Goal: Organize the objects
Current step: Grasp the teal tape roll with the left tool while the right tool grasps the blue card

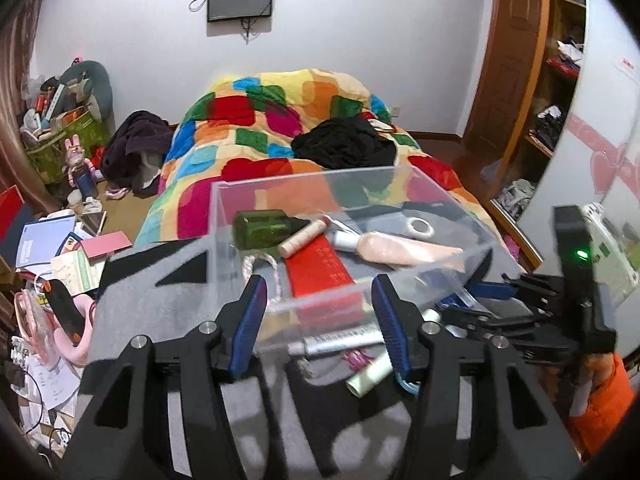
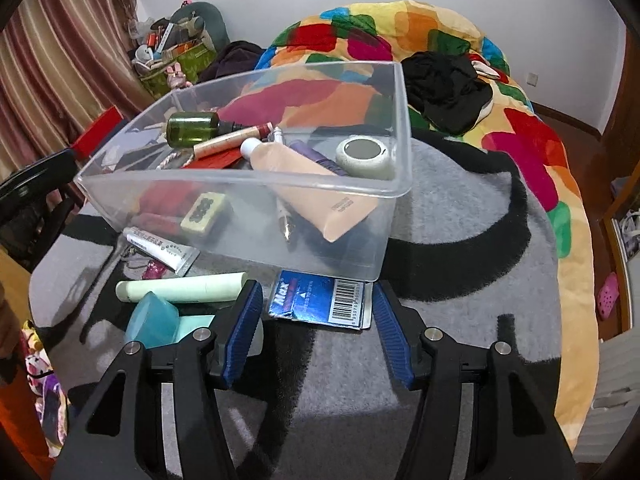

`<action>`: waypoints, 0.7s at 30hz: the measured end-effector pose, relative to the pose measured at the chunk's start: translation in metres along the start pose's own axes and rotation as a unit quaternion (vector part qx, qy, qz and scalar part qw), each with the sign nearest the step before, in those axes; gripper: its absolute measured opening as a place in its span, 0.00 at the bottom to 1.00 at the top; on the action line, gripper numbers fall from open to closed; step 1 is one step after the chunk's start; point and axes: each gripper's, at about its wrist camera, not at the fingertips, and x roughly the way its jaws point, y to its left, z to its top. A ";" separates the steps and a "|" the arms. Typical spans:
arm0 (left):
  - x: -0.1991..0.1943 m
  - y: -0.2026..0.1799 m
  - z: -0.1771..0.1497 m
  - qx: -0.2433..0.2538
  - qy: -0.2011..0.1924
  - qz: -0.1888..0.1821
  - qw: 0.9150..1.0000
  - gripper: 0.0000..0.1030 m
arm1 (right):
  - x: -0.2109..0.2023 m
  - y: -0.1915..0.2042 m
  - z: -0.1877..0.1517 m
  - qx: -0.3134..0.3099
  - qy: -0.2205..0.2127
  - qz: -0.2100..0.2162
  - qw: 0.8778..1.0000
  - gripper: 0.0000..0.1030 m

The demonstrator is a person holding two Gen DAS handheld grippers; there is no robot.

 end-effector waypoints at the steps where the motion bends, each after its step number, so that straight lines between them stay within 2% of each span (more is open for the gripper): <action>1: -0.001 -0.003 -0.003 0.001 0.002 -0.006 1.000 0.53 | 0.002 0.000 0.000 -0.001 0.003 0.000 1.000 0.52; 13: 0.020 -0.044 -0.048 0.017 0.073 -0.077 0.994 0.53 | -0.009 0.000 -0.012 -0.010 -0.004 0.004 1.000 0.47; 15: 0.024 -0.049 -0.049 0.021 0.079 -0.081 0.993 0.53 | -0.014 -0.001 -0.014 -0.010 -0.008 0.011 1.000 0.43; 21: 0.038 -0.062 -0.053 0.029 0.096 -0.089 0.991 0.53 | -0.022 -0.004 -0.023 -0.010 -0.010 0.016 1.000 0.43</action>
